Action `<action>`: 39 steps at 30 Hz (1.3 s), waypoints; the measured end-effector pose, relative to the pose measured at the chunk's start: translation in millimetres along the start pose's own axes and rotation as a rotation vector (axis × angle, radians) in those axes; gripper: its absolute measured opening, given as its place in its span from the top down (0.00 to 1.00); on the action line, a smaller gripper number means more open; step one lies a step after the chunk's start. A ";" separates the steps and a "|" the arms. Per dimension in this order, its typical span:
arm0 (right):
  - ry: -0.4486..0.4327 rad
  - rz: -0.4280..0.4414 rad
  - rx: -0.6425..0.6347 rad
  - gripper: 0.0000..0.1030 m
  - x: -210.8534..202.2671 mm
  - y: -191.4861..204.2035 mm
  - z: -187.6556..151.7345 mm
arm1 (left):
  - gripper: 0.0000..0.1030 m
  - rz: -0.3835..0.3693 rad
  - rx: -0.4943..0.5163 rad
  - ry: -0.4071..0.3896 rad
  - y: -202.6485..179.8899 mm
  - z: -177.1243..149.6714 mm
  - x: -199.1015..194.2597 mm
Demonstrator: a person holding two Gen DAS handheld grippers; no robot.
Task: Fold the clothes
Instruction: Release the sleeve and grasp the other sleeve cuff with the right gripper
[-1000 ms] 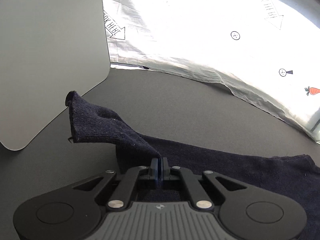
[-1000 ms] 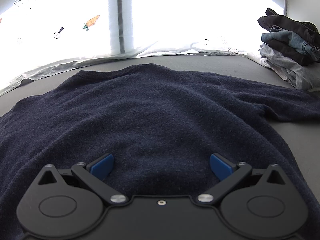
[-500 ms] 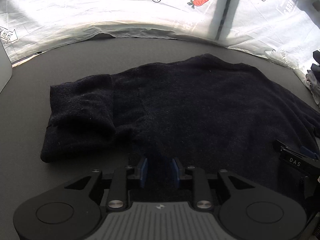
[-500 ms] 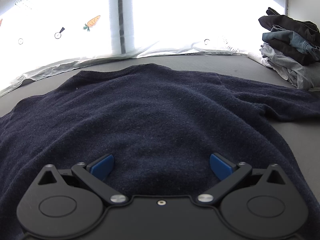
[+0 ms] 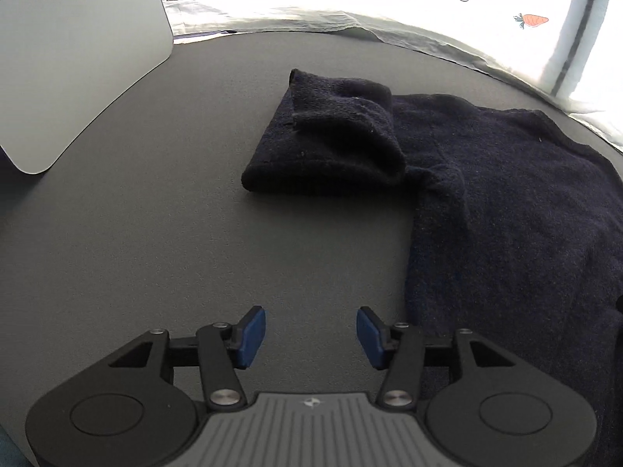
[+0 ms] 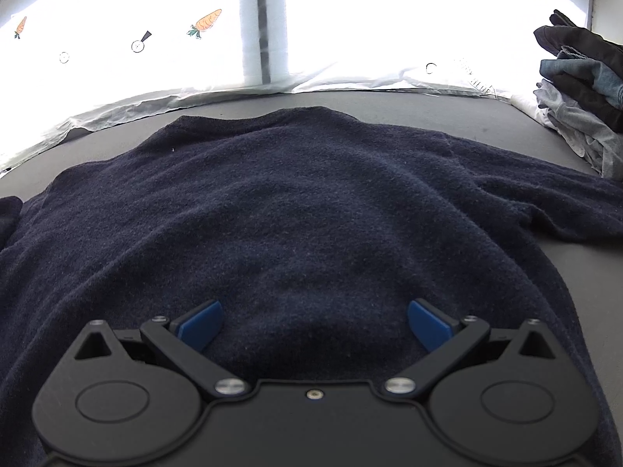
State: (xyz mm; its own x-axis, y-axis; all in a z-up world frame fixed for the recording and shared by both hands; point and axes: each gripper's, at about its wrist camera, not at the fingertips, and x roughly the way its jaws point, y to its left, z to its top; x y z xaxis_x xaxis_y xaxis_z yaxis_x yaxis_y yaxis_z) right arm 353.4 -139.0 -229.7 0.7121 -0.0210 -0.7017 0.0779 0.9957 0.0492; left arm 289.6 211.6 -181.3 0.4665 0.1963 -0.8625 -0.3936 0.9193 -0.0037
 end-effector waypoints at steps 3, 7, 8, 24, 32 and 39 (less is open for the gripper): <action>-0.014 0.071 0.056 0.08 -16.6 3.0 2.8 | 0.38 0.050 -0.097 0.011 26.6 -3.9 1.8; -0.042 0.185 0.007 0.15 -26.7 33.9 11.4 | 0.31 0.107 -0.202 0.033 52.8 -0.2 9.6; -0.042 0.218 -0.021 0.26 -27.5 43.7 14.5 | 0.29 0.109 -0.223 0.036 57.8 1.6 11.9; 0.066 0.595 -0.422 0.79 -13.3 219.5 50.4 | 0.00 0.136 -0.248 0.175 55.7 27.1 38.2; 0.072 0.630 -0.546 0.69 8.5 276.3 54.1 | 0.00 0.139 -0.238 0.185 50.6 26.7 36.9; 0.088 0.601 -0.564 0.59 27.2 305.6 54.9 | 0.00 0.142 -0.236 0.176 47.7 27.0 40.3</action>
State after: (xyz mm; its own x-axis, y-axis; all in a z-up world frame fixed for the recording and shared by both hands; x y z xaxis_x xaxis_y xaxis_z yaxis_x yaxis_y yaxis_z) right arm 435.0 159.8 -194.8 0.4616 0.5125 -0.7241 -0.6769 0.7310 0.0858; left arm 310.9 272.6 -202.6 0.2576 0.2357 -0.9371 -0.6273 0.7784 0.0233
